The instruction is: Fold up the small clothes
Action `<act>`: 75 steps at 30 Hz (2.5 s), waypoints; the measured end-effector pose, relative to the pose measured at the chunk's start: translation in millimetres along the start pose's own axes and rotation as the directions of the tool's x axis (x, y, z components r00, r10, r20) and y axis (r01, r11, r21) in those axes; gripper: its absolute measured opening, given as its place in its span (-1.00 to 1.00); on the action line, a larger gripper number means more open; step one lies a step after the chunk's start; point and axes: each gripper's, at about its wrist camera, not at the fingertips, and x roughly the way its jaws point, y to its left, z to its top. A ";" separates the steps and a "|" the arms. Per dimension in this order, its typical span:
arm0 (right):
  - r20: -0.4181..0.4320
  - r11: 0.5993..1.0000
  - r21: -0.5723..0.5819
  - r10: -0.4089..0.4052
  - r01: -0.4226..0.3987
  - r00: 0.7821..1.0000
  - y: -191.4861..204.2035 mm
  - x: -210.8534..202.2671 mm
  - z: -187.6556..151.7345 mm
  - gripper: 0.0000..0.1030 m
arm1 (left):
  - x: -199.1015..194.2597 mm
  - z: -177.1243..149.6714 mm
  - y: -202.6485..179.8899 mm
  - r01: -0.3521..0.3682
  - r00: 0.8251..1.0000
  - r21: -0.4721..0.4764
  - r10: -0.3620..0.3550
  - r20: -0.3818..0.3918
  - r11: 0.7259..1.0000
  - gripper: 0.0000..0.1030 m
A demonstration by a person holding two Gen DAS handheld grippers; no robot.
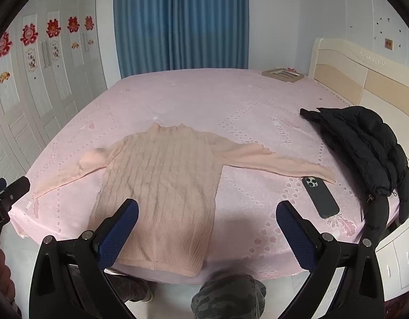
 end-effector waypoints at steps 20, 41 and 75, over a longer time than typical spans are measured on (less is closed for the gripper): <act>0.020 1.000 0.006 -0.004 0.004 1.000 -8.1 -9.6 2.4 0.97 | 0.5 3.1 9.8 0.003 1.000 -0.045 -0.003 -0.014 0.999 1.00; 0.034 1.000 0.003 -0.001 0.000 0.999 -2.4 -15.4 3.2 0.97 | -2.5 1.0 11.5 0.014 1.000 -0.043 -0.014 -0.003 0.999 1.00; 0.032 1.000 -0.006 0.018 -0.018 0.999 10.0 -6.3 6.3 0.97 | 1.8 0.5 21.7 0.083 0.995 -0.053 -0.079 0.067 0.995 1.00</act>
